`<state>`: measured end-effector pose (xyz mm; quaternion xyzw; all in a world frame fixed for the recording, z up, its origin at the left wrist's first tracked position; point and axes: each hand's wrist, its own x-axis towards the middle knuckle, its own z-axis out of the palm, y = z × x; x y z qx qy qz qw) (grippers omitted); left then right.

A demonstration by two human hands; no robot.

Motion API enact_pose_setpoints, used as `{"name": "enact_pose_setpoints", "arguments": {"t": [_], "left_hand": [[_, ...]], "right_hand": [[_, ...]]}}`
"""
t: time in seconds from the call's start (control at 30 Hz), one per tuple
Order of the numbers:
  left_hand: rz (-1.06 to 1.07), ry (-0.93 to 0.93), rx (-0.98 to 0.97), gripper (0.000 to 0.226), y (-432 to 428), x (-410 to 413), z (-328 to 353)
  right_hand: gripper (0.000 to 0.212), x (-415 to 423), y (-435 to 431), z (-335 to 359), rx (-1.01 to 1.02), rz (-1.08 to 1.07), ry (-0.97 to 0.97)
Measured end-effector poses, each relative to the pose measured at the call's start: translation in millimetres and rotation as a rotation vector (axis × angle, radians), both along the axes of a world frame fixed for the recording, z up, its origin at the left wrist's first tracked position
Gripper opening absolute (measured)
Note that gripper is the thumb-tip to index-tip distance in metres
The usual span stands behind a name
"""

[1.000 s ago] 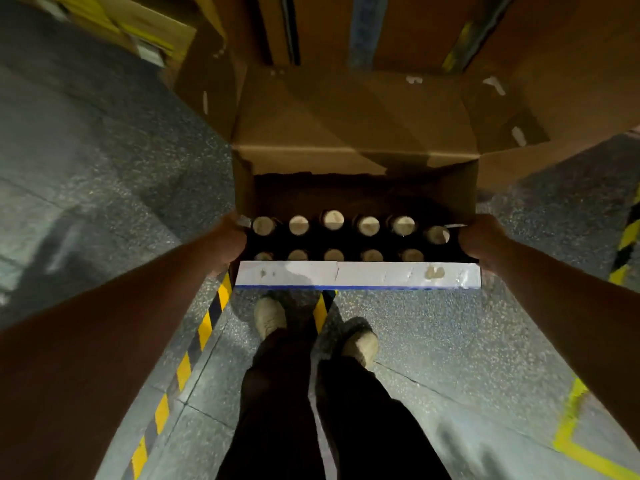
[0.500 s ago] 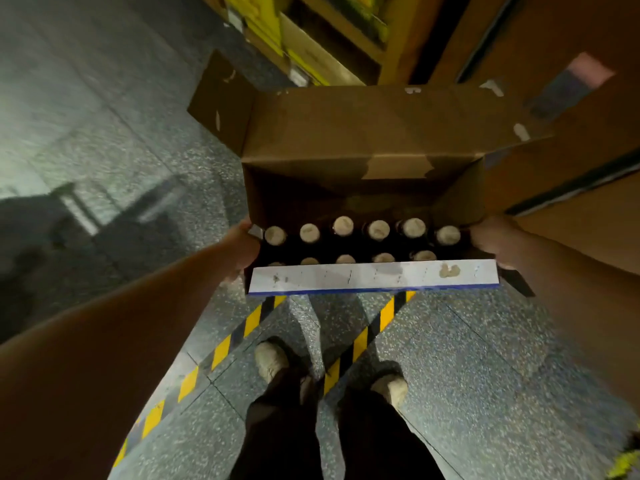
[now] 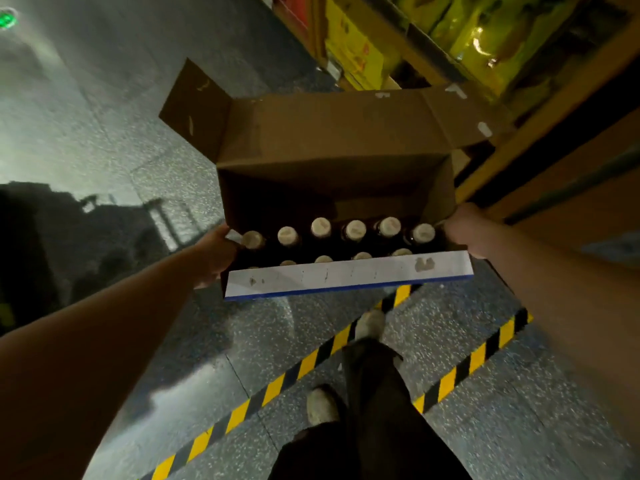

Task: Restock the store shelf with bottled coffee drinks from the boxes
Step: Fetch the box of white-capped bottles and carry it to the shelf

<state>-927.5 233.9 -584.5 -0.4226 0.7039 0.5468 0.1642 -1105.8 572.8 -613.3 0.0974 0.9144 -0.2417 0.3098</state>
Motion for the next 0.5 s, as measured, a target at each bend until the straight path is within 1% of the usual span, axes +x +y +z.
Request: {"name": "enact_pose_setpoints", "arguments": {"t": [0.07, 0.1, 0.13, 0.23, 0.3, 0.43, 0.5], "left_hand": [[-0.017, -0.029, 0.049, 0.029, -19.3, -4.0, 0.8], [0.012, -0.024, 0.086, 0.034, -30.0, -7.5, 3.4], [0.066, -0.015, 0.07, 0.038, -45.0, -12.3, 0.7], [0.191, 0.015, 0.06, 0.039, -78.6, -21.6, 4.9], [0.255, 0.036, 0.077, 0.042, -99.2, -26.6, 4.9], [0.358, 0.051, 0.066, 0.035, -146.6, -42.3, 12.9], [0.383, 0.041, 0.082, 0.035, -175.1, -49.2, 12.3]], "right_hand": [[0.036, -26.7, -37.8, 4.2, -0.012, 0.073, -0.015], [0.035, -41.6, -58.5, 9.0, -0.02, 0.082, -0.019], [0.035, -57.0, -76.9, 7.8, -0.031, 0.094, -0.016], [0.036, -93.9, -131.5, 18.1, 0.002, 0.139, 0.0], [0.032, -116.2, -167.9, 28.5, 0.016, 0.227, 0.007], [0.024, -157.0, -241.4, 45.2, 0.02, 0.377, 0.02], [0.026, -171.6, -278.5, 48.0, 0.02, 0.374, 0.022]]}}
